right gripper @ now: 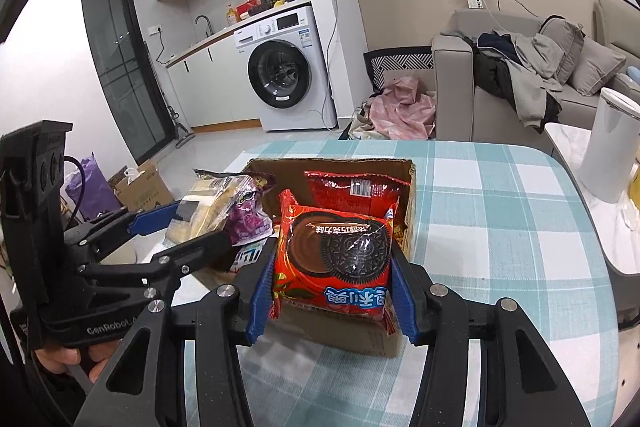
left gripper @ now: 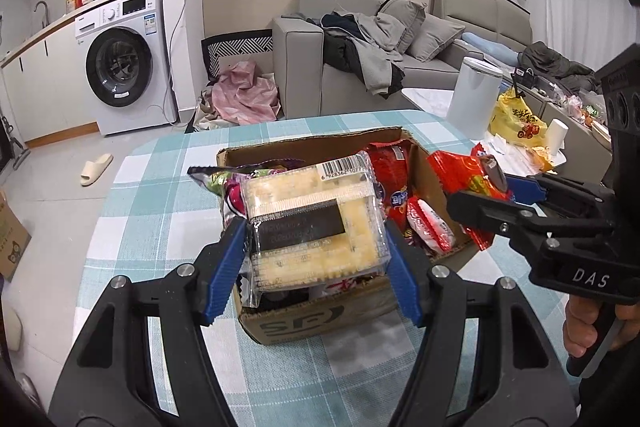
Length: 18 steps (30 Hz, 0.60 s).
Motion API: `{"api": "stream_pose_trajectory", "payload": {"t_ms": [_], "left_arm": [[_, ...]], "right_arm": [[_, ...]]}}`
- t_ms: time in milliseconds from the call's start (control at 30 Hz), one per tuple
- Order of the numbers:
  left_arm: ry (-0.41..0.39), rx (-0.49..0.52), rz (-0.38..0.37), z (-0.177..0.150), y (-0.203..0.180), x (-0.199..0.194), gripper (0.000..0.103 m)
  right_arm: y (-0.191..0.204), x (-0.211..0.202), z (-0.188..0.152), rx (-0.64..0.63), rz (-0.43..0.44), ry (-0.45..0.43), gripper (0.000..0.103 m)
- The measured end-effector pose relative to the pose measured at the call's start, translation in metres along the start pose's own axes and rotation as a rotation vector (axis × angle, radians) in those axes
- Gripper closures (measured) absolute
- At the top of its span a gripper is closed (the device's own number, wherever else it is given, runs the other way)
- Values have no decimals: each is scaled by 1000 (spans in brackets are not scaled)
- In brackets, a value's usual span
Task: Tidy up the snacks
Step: 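Lift both held packs and carry them over the open box, then lower both packs into the box and open both tools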
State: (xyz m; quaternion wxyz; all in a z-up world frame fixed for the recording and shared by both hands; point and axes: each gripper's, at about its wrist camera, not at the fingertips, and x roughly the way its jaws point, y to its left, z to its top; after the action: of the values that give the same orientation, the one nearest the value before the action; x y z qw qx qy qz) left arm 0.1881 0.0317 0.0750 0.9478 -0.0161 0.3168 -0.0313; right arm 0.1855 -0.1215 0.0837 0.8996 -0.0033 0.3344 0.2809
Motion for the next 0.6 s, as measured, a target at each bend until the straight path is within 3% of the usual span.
{"api": "stream_pose_trajectory", "payload": {"t_ms": [600], "left_arm": [[16, 34, 14, 1, 9, 48, 39]], "right_arm": [[-4, 36, 7, 20, -9, 34, 52]]}}
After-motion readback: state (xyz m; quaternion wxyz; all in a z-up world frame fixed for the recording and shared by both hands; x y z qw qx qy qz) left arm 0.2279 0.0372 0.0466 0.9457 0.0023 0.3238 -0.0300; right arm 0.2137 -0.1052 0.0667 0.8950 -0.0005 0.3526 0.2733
